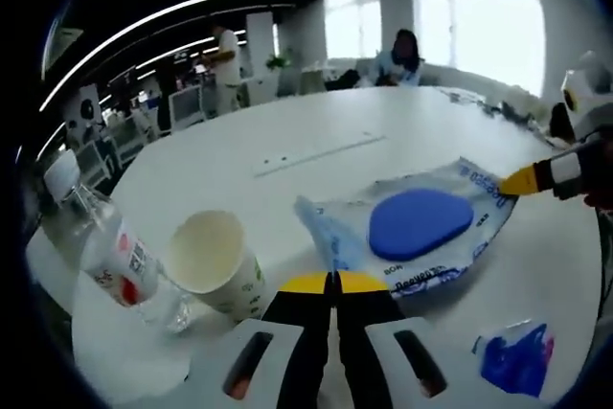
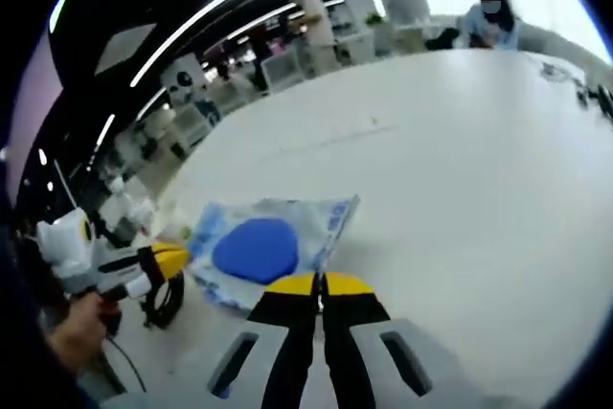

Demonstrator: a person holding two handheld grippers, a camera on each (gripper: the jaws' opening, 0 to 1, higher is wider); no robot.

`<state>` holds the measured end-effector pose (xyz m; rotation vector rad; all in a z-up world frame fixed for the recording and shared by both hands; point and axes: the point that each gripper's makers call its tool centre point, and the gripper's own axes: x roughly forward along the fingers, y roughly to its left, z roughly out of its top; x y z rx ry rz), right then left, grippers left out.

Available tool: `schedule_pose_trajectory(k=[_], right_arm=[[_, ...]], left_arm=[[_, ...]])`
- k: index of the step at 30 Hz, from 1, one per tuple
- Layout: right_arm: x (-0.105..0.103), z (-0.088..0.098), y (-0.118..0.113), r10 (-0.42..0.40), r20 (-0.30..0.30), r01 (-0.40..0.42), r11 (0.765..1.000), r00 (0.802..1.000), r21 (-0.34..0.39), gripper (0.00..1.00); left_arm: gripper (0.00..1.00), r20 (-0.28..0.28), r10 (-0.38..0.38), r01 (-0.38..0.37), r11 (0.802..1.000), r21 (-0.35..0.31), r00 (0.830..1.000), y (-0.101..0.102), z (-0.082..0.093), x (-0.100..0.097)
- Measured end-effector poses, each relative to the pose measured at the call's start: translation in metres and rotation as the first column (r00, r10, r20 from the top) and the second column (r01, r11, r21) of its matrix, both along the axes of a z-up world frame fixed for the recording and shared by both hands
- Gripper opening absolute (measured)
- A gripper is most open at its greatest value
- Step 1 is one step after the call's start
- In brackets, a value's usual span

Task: Arrange the tabletop items into an orderly group along one side of the table until the central work area is clear of visible clutter.

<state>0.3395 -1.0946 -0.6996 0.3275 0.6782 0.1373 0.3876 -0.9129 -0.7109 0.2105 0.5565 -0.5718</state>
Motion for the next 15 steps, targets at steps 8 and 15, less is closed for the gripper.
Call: schedule_pose_trajectory(k=[8,15], right_arm=[[0.017,-0.012,0.0,0.041,-0.012,-0.041,0.999,0.999,-0.023,0.0],[0.03,-0.027,0.002,0.066,-0.023,-0.067,0.997,0.998,-0.037,0.0]], left_arm=[[0.0,0.0,0.043,-0.043,0.999,-0.02,0.999,0.004,-0.007,0.006],[0.0,-0.012,0.076,-0.076,0.997,-0.027,0.997,0.009,-0.019,0.007]])
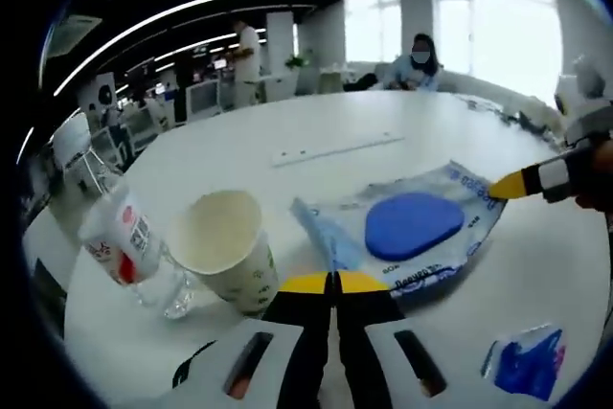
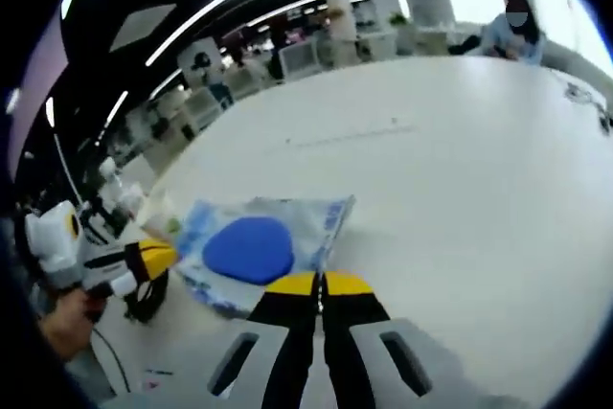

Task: Arrange the tabletop items into an orderly group along one side of the table until the central work area is clear of visible clutter.

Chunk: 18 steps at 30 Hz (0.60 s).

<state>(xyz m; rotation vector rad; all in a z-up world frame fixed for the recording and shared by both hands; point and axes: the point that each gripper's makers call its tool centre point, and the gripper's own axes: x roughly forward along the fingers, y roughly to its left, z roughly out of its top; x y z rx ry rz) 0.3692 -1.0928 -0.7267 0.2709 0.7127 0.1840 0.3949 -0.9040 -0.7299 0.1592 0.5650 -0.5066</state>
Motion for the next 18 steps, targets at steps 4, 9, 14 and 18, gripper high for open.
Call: schedule_pose_trajectory(k=[4,9,14,18], right_arm=[[0.007,-0.005,0.001,0.008,0.005,-0.008,1.0,1.0,0.016,0.0],[0.012,-0.012,0.002,0.02,0.004,-0.02,1.0,1.0,0.015,0.0],[0.014,-0.016,0.0,0.017,-0.003,-0.016,1.0,1.0,0.021,0.0],[0.014,-0.02,0.0,0.024,-0.005,-0.024,1.0,1.0,0.007,0.0]], left_arm=[[0.0,0.004,0.025,-0.025,1.0,-0.011,1.0,0.003,-0.003,0.001],[0.0,-0.005,0.047,-0.047,0.999,-0.02,0.999,0.005,-0.008,0.006],[0.01,-0.005,0.053,-0.053,0.998,-0.019,0.999,0.005,-0.01,0.008],[0.01,0.001,0.05,-0.05,0.999,-0.004,0.999,0.004,-0.013,0.008]])
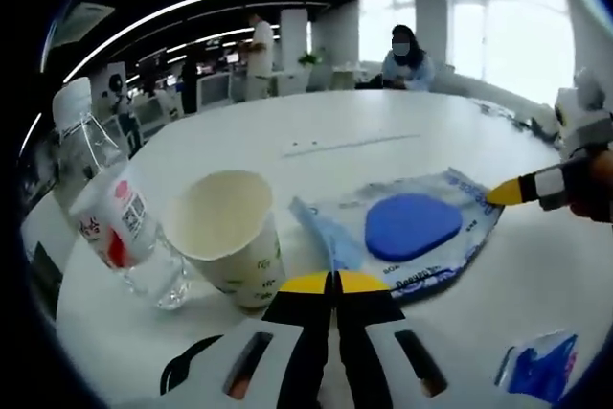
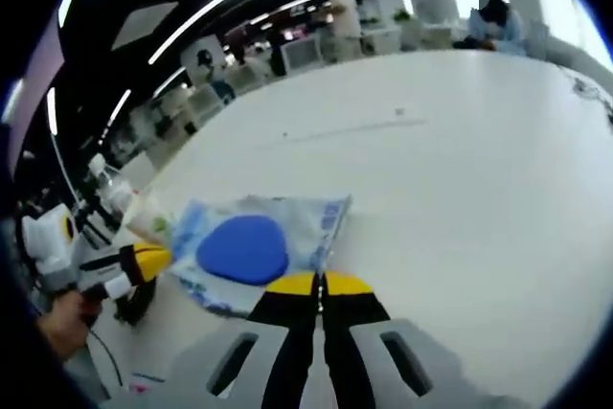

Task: Arrange the tabletop items into an orderly group along one side of the table until the central work area is clear of visible clutter.

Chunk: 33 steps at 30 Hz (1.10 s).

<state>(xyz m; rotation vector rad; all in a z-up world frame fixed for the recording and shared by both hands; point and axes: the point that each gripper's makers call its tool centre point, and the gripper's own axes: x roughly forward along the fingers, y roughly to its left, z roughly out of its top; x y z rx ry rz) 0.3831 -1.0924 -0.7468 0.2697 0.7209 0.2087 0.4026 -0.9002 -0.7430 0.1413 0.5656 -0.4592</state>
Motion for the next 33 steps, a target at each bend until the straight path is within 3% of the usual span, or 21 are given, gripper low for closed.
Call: schedule_pose_trajectory(k=[11,21,27,33], right_arm=[[-0.005,-0.009,0.001,0.032,-0.016,-0.033,0.998,0.999,-0.056,0.0],[-0.003,-0.009,0.001,0.025,-0.012,-0.025,0.998,1.0,-0.049,0.04],[-0.002,-0.001,0.001,0.011,0.023,-0.01,0.998,1.0,-0.059,0.19],[-0.005,0.01,-0.003,0.012,0.052,-0.007,0.996,0.999,-0.088,0.33]], left_arm=[[0.01,0.02,-0.012,0.011,0.999,0.031,1.0,0.005,-0.009,-0.001],[0.04,0.025,0.008,-0.009,0.999,0.03,1.0,0.006,-0.005,-0.001],[0.1,0.056,-0.005,0.004,1.0,0.03,0.998,0.003,0.008,-0.002],[0.19,0.041,-0.015,0.015,1.0,0.014,0.999,0.003,0.016,-0.008]])
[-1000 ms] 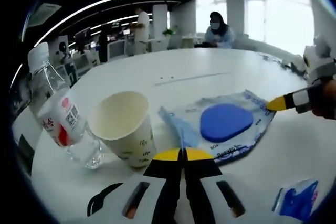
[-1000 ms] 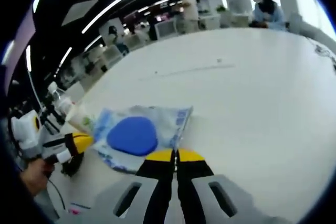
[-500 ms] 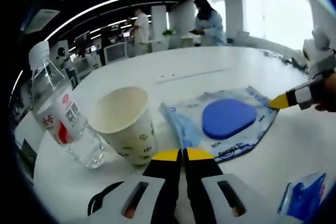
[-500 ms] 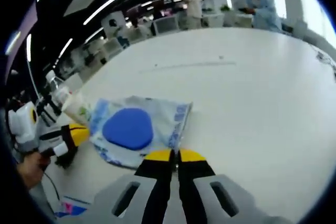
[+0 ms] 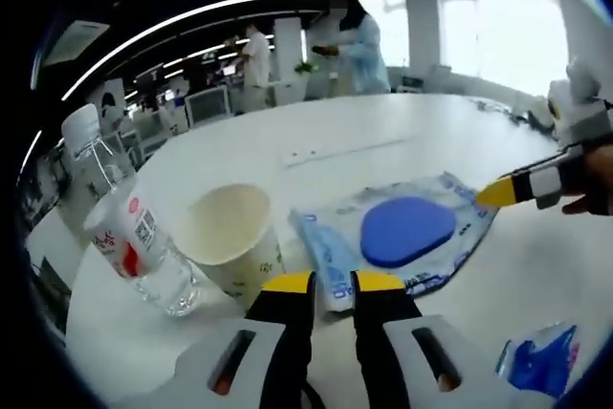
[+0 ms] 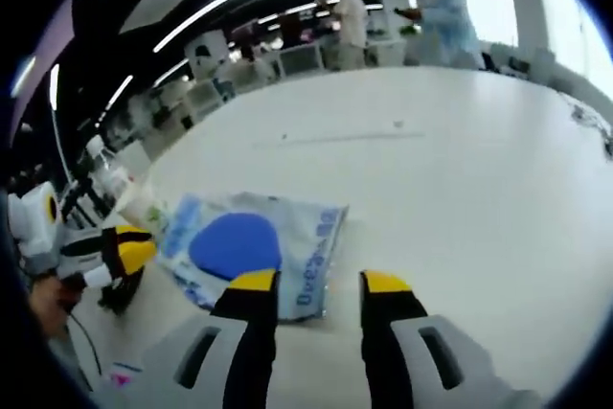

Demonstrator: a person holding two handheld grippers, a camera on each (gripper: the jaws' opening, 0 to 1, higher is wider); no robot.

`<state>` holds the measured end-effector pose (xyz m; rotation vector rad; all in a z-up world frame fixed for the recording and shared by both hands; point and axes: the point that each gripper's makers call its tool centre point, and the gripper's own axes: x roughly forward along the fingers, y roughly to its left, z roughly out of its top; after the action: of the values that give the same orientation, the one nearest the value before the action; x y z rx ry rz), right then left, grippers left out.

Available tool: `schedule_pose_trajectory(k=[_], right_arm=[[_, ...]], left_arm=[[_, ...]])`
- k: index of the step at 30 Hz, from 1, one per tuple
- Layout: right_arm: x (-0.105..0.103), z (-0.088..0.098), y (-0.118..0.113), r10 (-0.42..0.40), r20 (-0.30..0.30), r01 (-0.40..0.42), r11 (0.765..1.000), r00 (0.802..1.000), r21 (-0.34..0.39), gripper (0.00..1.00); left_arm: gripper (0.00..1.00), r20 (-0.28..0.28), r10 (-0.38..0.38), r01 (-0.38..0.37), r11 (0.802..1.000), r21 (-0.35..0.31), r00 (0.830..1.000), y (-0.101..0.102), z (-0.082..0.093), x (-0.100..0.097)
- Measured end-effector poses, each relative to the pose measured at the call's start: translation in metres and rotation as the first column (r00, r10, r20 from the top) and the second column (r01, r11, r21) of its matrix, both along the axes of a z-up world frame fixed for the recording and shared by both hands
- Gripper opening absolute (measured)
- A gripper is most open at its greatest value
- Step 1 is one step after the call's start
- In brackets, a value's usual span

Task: Arrange the tabletop items into an orderly group along one side of the table until the central work area is clear of visible clutter.

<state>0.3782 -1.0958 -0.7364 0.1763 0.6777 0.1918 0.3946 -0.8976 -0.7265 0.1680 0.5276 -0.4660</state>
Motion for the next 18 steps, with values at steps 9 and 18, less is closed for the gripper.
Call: schedule_pose_trajectory(k=[9,18], right_arm=[[-0.016,0.024,0.005,0.061,0.043,-0.06,0.998,0.997,-0.019,0.47],[-0.048,0.046,0.025,0.158,0.073,-0.158,0.987,0.985,-0.016,0.56]], left_arm=[[0.33,-0.023,-0.026,0.025,0.999,-0.048,0.999,0.001,0.016,-0.016],[0.5,-0.018,-0.06,0.059,0.995,-0.076,0.998,0.005,0.031,-0.033]])
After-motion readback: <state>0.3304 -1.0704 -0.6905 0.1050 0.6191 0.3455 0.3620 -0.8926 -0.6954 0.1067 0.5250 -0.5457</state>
